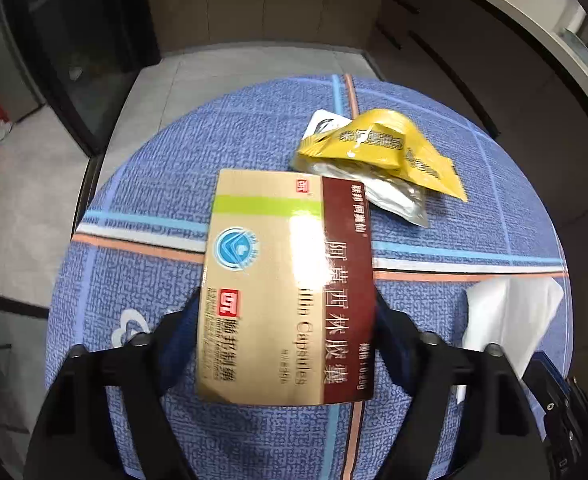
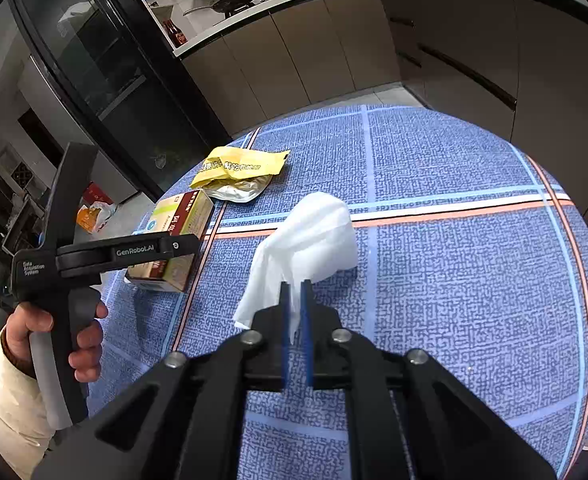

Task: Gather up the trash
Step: 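Grasp the white tissue with the right tool while the left tool grasps the amoxicillin box, then carry the tissue and amoxicillin box to the white bin and open both tools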

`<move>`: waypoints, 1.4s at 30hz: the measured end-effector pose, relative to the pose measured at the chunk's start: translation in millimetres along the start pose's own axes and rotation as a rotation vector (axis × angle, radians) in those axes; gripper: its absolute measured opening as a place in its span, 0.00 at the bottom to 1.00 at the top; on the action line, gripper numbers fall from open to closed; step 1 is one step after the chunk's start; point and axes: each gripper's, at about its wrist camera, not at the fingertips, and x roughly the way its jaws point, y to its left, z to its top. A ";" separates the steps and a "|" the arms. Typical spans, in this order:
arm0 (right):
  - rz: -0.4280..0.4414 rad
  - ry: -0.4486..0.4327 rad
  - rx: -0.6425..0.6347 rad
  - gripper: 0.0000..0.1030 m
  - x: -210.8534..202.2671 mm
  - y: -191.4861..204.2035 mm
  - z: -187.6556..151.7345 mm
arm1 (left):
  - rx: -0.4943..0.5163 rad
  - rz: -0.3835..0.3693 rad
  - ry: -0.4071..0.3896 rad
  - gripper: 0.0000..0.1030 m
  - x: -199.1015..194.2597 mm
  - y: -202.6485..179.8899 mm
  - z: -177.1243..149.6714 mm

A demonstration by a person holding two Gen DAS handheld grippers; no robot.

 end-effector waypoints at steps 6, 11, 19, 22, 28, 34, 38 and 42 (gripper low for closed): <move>-0.017 0.000 -0.019 0.52 9.4 7.6 2.2 | 0.039 -0.020 -0.006 0.69 0.6 -3.1 -4.8; -0.050 0.014 -0.047 0.55 24.7 15.7 6.2 | 0.043 -0.035 -0.006 0.69 -2.5 -1.5 -11.5; -0.074 0.053 -0.029 0.06 45.7 8.0 7.2 | 0.061 -0.056 -0.010 0.68 -5.7 4.1 -17.0; -0.069 0.022 -0.044 0.06 32.6 11.6 7.0 | 0.040 -0.087 -0.019 0.68 -14.2 8.0 -20.3; -0.065 -0.058 -0.075 0.06 -9.1 20.9 11.5 | 0.067 -0.152 -0.078 0.68 -49.6 -3.5 -28.7; -0.075 -0.109 -0.075 0.06 -53.4 21.8 6.6 | 0.115 -0.219 -0.141 0.68 -92.1 -27.9 -38.9; -0.084 -0.143 -0.062 0.06 -81.0 17.6 1.9 | 0.152 -0.247 -0.173 0.68 -114.5 -47.5 -45.4; -0.111 -0.185 -0.049 0.06 -111.9 7.0 -5.1 | 0.195 -0.267 -0.200 0.68 -135.5 -68.3 -54.7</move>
